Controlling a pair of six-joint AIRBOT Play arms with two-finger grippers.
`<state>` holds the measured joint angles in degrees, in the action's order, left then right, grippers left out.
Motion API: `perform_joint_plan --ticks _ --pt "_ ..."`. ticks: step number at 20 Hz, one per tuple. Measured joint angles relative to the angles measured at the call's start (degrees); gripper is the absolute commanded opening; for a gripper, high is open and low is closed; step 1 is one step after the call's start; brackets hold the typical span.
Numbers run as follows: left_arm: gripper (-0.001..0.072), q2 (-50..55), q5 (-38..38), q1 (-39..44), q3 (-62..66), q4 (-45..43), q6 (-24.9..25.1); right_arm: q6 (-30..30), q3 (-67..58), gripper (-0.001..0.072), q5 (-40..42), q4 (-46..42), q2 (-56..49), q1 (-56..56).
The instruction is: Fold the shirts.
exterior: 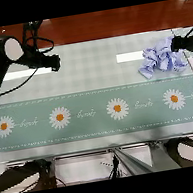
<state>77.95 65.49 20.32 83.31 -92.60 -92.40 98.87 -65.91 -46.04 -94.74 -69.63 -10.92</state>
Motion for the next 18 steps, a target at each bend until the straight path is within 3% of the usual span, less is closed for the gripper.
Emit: perform_joint_plan --ticks 4,9,10,11,12,18 --pt "0.0719 1.25 -1.64 -0.02 -0.02 0.00 0.48 5.42 0.00 0.0620 5.75 2.38 -9.35 -4.17" --pt "0.0719 1.68 -2.08 -0.02 -0.02 0.00 0.52 5.62 0.00 0.0599 11.96 11.02 -19.69 -4.57" --pt "0.0719 1.73 -2.01 0.00 -0.02 0.00 0.52 5.55 0.00 0.0531 13.53 12.37 -21.40 -4.22" --pt "0.0719 1.73 -1.86 0.00 0.00 0.00 0.52 5.49 0.00 0.0321 14.97 13.46 -22.82 -3.78" --pt "0.0719 1.73 -1.33 0.00 0.04 0.00 0.52 5.38 0.00 0.0046 16.33 14.45 -24.02 -3.30" --pt "0.0719 1.55 4.66 0.11 5.84 0.02 0.68 2.38 -2.49 0.0033 16.76 17.77 -19.08 -1.18"
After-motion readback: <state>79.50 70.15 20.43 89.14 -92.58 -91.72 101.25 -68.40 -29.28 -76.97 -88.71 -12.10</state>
